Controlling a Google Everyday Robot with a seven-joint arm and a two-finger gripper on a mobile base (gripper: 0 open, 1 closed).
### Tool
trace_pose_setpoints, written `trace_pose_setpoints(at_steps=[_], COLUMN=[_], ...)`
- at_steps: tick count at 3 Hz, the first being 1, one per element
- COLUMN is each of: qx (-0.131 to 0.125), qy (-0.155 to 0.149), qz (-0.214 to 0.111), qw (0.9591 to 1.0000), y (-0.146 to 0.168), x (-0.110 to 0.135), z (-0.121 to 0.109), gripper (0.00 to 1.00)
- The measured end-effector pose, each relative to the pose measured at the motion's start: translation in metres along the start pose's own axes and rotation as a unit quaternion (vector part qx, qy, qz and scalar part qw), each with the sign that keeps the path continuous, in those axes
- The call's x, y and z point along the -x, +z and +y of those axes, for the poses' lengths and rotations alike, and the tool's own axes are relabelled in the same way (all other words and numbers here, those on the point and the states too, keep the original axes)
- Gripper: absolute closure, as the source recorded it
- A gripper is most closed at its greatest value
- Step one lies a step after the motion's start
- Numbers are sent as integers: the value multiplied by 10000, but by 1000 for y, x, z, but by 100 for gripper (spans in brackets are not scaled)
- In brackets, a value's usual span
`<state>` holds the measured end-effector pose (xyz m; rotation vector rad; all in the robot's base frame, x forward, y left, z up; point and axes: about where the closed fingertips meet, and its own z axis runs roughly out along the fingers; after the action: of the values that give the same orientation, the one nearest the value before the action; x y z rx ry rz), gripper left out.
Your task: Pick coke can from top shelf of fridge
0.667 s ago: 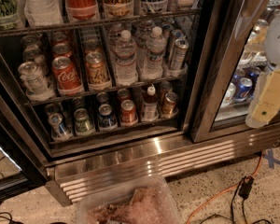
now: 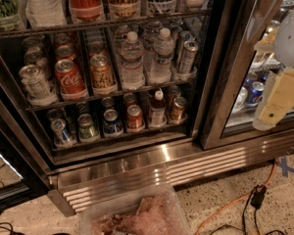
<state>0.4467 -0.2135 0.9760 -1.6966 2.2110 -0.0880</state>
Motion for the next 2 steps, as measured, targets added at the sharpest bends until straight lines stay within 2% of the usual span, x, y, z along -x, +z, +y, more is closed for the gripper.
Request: trace_pose_setpoints(at_steps=[1, 2], qx=[6, 64], qy=[159, 502], qz=[-485, -1383], qw=[9987, 9891], y=[24, 50], x=[17, 26], z=[-16, -40], gripper=[0, 0])
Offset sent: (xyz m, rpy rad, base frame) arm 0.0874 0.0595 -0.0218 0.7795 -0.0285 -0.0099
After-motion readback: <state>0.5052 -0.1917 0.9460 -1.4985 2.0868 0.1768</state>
